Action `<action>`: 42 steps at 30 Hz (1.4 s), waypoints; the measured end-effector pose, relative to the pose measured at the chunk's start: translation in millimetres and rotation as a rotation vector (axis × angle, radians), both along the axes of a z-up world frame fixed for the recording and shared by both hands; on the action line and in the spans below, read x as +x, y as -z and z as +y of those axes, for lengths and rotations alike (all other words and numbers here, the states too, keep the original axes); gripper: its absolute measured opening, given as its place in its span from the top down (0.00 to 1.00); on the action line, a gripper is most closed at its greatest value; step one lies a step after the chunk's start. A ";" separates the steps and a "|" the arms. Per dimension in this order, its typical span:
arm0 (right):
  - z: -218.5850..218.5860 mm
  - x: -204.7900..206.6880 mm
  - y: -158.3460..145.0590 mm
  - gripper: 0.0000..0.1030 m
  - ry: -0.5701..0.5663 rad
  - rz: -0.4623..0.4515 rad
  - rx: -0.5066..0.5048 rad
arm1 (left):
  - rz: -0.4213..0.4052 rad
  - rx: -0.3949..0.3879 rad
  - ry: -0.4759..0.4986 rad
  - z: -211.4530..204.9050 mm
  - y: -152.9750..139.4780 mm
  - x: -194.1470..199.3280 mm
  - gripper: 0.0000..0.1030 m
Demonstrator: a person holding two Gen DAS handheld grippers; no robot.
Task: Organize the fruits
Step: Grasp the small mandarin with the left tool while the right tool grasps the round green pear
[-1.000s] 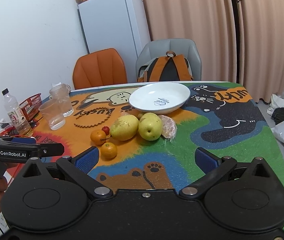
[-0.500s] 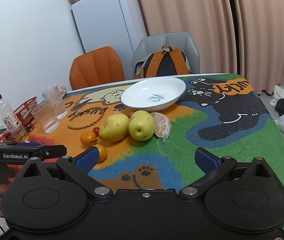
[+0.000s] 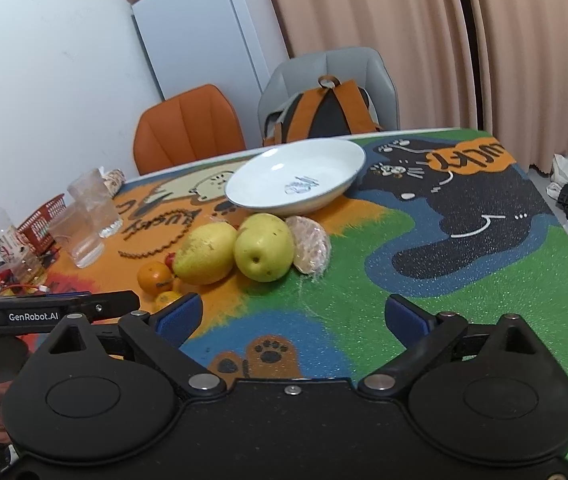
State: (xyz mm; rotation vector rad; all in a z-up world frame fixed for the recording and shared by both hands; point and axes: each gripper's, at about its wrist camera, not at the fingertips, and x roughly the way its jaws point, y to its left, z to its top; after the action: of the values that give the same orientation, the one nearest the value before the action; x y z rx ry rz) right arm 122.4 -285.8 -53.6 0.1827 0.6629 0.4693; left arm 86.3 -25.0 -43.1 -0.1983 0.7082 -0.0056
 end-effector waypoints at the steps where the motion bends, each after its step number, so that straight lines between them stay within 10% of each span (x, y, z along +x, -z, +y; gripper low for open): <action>1: 0.9 3.5 2.5 0.06 0.003 0.008 -0.006 | 0.007 -0.006 -0.001 -0.1 2.7 3.3 0.14; 42: 39.2 73.0 28.2 0.12 -0.103 0.061 0.000 | 0.069 -0.038 -0.020 -6.1 35.4 46.2 0.63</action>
State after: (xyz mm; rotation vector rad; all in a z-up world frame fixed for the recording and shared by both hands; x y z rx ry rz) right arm 195.4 -246.6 -81.9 0.1636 0.7340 0.5644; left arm 132.6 -31.1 -78.5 -0.2424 0.7755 0.0072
